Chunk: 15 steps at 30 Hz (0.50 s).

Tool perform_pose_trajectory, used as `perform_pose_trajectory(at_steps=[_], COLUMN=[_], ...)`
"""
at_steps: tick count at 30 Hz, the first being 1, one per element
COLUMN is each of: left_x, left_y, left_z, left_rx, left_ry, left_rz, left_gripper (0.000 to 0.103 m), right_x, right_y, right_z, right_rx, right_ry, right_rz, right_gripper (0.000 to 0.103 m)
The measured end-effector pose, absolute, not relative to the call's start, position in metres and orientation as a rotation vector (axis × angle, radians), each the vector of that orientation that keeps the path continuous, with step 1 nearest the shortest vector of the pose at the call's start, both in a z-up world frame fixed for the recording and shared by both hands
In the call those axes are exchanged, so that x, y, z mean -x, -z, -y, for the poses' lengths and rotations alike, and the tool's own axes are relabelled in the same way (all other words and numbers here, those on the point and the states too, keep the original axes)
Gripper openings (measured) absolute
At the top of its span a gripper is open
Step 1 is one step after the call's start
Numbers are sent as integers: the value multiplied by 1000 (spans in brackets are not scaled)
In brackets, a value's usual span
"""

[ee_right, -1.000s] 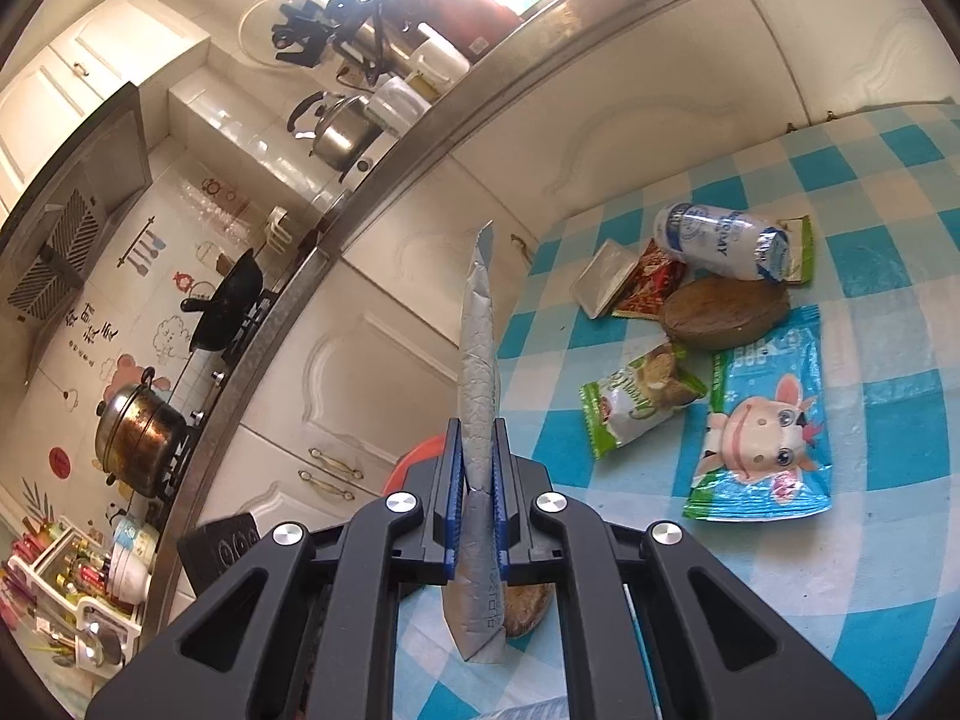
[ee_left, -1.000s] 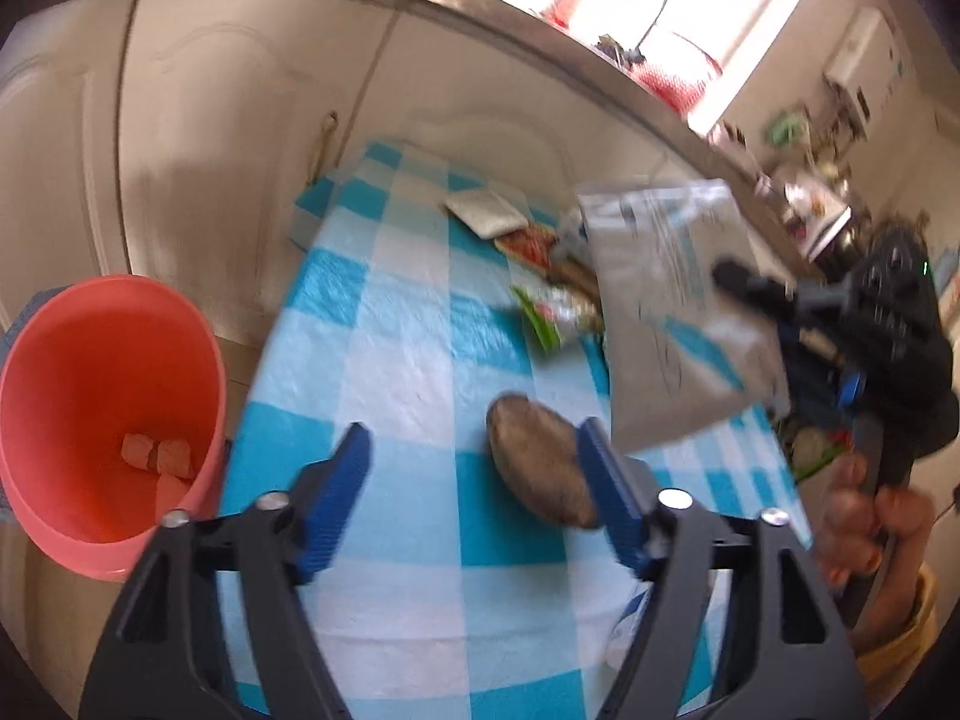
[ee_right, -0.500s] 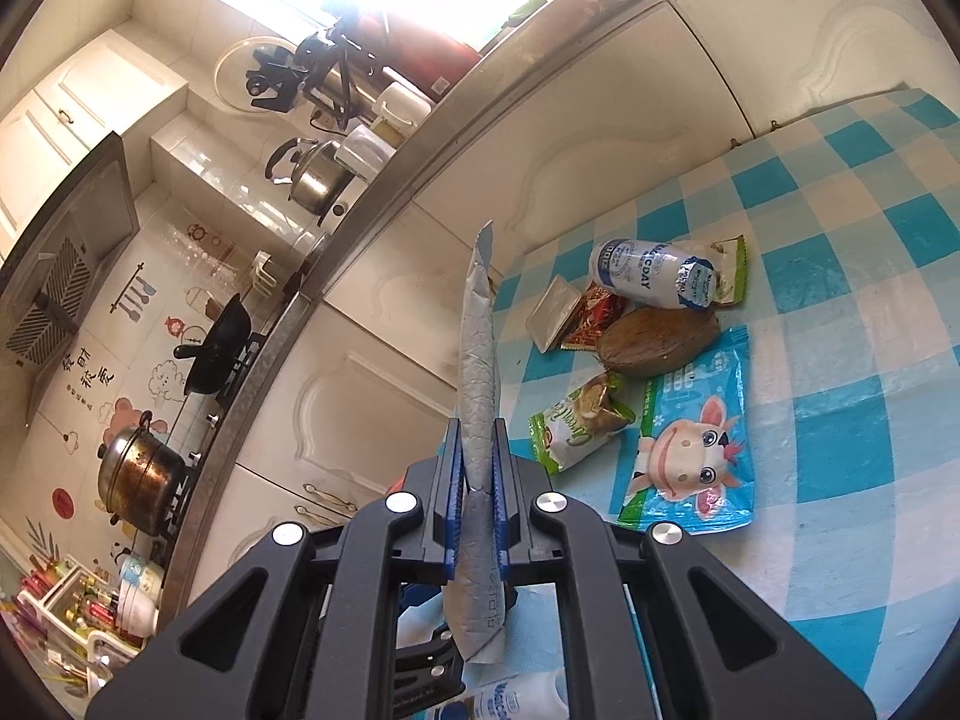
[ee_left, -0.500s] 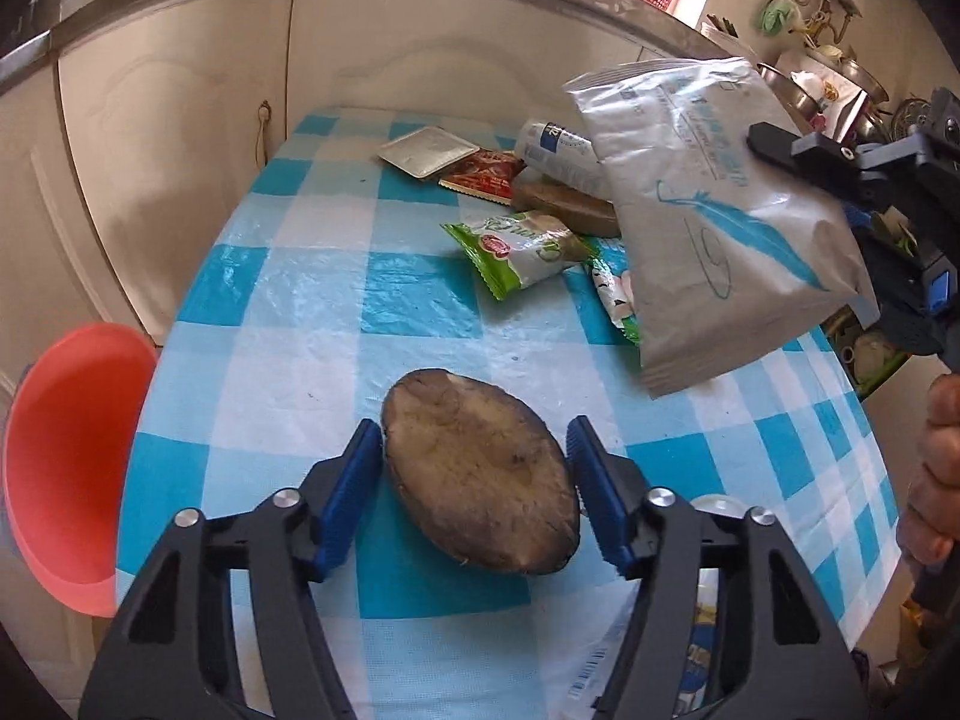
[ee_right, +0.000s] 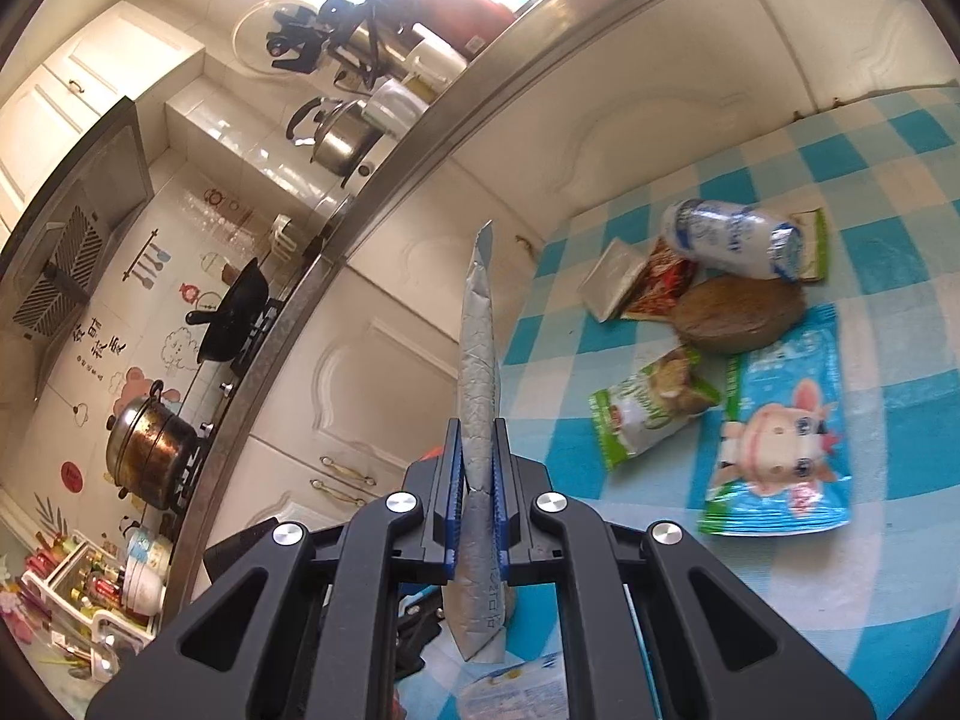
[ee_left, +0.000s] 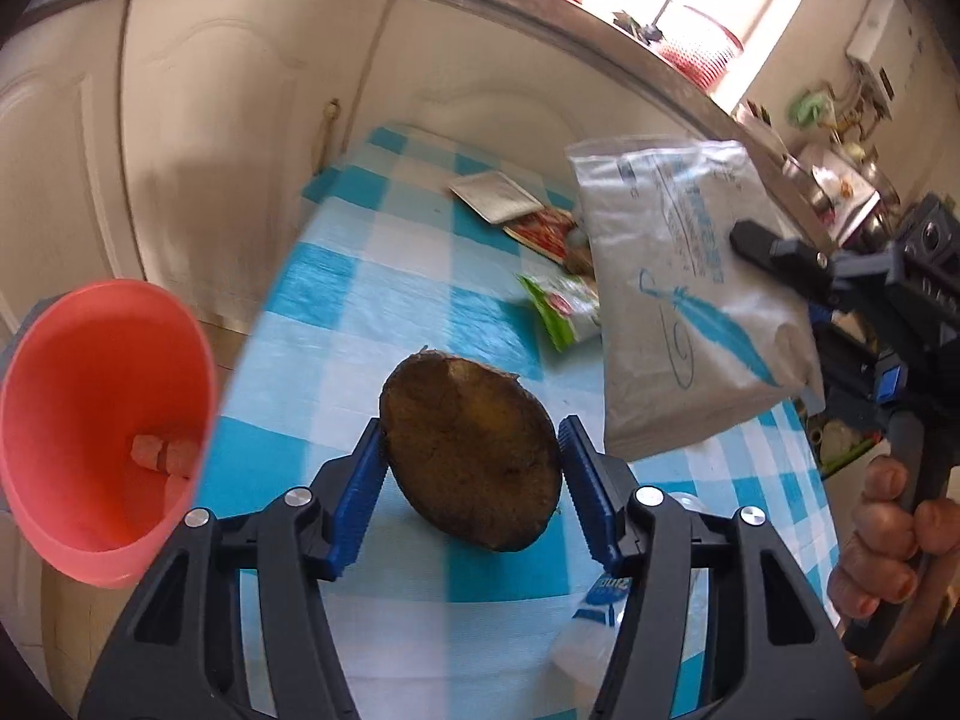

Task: Collect trash
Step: 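Drop the potato and white bag into the orange bucket with both tools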

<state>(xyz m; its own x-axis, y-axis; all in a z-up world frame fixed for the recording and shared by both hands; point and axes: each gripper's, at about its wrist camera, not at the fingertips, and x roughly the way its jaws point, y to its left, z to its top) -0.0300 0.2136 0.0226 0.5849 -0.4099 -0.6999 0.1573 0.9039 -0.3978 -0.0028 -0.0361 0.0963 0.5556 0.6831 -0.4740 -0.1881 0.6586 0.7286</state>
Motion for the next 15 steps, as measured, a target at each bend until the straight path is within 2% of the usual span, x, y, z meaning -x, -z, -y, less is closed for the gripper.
perform_pose_trajectory(at_steps=[7, 15], left_x=[39, 37], left_y=[-36, -19], left_z=[-287, -361], left_rx=[388, 476], left_ry=[179, 1], left_rz=[-820, -821], left_gripper=[59, 59], right_x=[-12, -31], right_y=[-107, -99], right_z=[-28, -113], right_rx=[-597, -483], right_ry=[-666, -737], right_rz=[-876, -969], right_gripper=[9, 9])
